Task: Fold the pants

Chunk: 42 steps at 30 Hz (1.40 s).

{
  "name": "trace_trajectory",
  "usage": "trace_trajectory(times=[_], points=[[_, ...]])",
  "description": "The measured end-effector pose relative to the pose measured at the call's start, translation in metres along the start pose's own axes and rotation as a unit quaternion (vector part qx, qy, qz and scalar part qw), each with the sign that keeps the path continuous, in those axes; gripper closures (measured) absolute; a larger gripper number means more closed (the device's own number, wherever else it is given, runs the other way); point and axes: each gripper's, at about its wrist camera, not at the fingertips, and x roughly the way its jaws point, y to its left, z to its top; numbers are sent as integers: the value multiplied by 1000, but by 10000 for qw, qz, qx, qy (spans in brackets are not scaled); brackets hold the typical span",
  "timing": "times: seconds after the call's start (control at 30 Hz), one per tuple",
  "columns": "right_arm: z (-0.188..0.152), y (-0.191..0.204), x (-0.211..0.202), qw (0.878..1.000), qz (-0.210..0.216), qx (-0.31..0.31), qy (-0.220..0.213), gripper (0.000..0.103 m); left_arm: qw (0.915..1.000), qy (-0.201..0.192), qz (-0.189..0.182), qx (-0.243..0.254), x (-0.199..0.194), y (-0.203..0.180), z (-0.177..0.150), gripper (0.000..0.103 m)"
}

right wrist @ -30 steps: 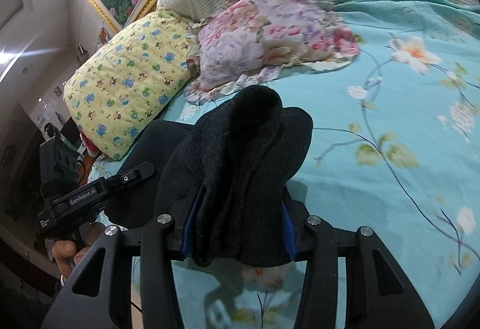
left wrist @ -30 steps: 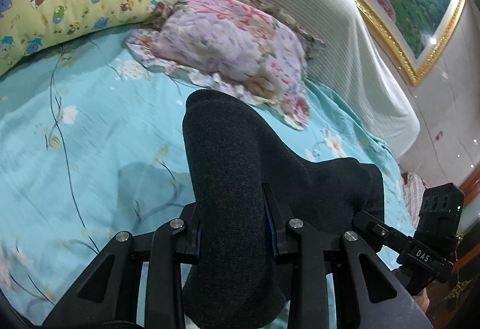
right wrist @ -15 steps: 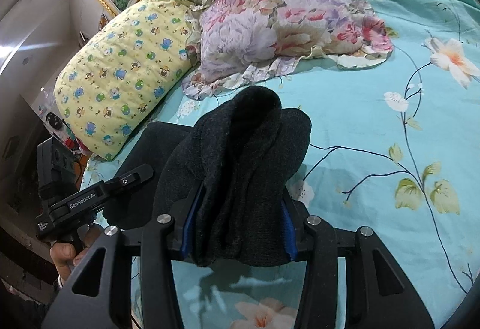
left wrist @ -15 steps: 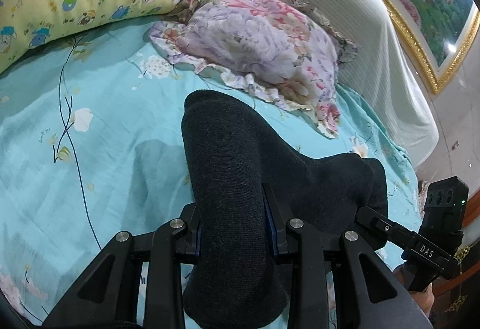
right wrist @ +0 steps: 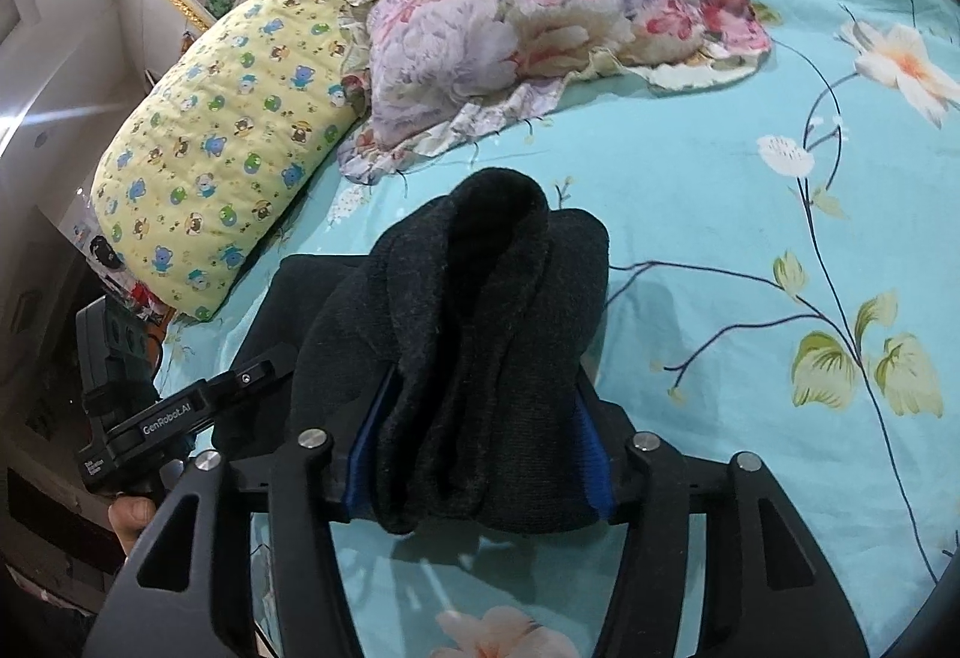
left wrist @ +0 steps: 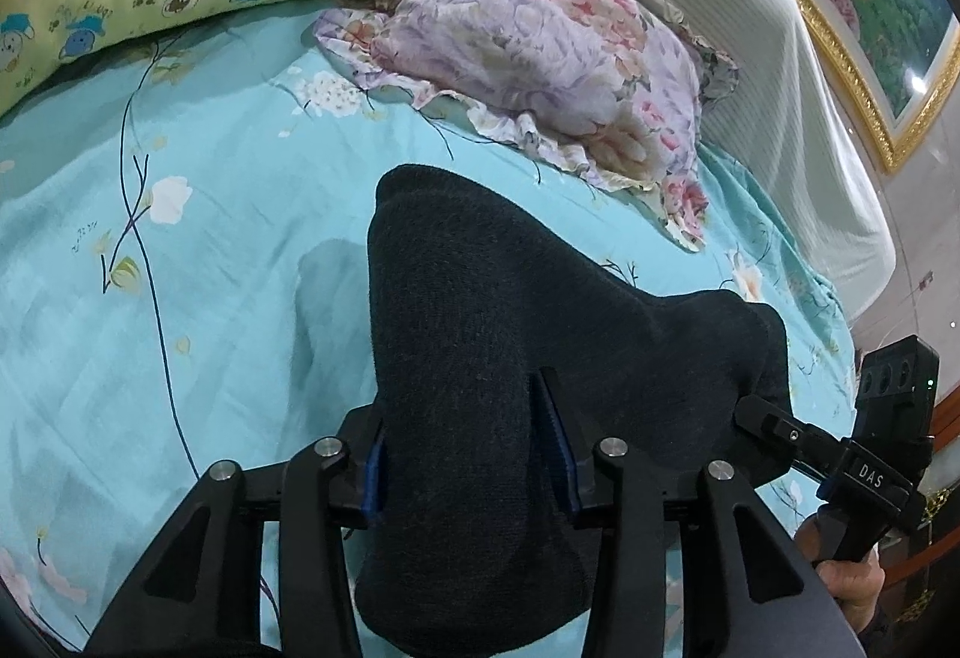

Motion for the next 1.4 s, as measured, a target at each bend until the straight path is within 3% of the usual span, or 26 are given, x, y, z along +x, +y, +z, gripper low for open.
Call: trace_trajectory(times=[0.1, 0.17, 0.43, 0.9, 1.4], points=[[-1, -3, 2, 10000, -7, 20, 25, 42, 9999, -19, 67, 99, -1, -2, -1, 51], [-1, -4, 3, 10000, -60, 26, 36, 36, 9997, -33, 154, 165, -2, -3, -2, 39], [-3, -11, 2, 9996, -181, 211, 107, 21, 9998, 36, 185, 92, -4, 3, -8, 27], [-11, -1, -8, 9996, -292, -18, -7, 18, 9997, 8, 154, 198, -17, 1, -18, 24], [-44, 43, -47, 9913, -627, -1009, -562, 5, 9971, -316, 526, 454, -54, -2, -54, 21]])
